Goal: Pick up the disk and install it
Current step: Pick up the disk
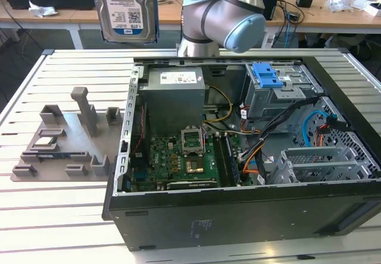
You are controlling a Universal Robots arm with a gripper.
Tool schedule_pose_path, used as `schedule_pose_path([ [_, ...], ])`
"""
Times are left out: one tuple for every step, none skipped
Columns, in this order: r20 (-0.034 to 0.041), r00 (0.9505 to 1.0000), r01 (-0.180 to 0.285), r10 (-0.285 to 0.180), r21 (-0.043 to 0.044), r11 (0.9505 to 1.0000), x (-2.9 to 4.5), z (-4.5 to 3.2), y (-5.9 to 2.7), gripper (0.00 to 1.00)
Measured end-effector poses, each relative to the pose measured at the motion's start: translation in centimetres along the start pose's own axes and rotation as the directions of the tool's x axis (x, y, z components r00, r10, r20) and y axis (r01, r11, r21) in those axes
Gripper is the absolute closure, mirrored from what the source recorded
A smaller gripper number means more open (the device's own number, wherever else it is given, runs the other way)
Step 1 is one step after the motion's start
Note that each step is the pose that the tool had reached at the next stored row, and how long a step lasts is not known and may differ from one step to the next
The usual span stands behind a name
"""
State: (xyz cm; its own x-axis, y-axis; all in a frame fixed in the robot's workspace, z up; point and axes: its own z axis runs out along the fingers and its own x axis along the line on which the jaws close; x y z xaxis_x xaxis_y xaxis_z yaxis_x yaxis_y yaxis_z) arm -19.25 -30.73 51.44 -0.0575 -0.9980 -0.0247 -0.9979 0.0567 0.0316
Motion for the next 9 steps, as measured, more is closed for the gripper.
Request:
schedule_pose_path([
  [0.0000, 1.0000, 0.000, 0.000, -0.0001, 1.0000, -0.03, -0.01, -0.42, 0.63],
  [0.0001, 1.0000, 0.000, 0.000, -0.0002, 1.0000, -0.05, -0.02, -0.77, 0.63],
  [0.0001, 1.0000, 0.000, 0.000, -0.0004, 1.0000, -0.09, -0.03, -1.35, 0.63],
  [0.0000, 1.0000, 0.000, 0.000, -0.0007, 1.0000, -0.13, -0.06, -2.01, 0.63],
  [0.0000, 1.0000, 0.000, 0.000, -0.0011, 1.0000, -0.18, -0.08, -2.79, 0.63],
  [0.0000, 1.0000, 0.000, 0.000, -0.0013, 1.0000, -0.20, -0.09, -3.15, 0.63],
  [-0.0001, 1.0000, 0.000, 0.000, -0.0015, 1.0000, -0.22, -0.10, -3.51, 0.63],
  [-0.0001, 1.0000, 0.000, 0.000, -0.0019, 1.0000, -0.26, -0.12, -4.06, 0.63],
  [-0.0001, 1.0000, 0.000, 0.000, -0.0021, 1.0000, -0.29, -0.13, -4.44, 0.63],
])
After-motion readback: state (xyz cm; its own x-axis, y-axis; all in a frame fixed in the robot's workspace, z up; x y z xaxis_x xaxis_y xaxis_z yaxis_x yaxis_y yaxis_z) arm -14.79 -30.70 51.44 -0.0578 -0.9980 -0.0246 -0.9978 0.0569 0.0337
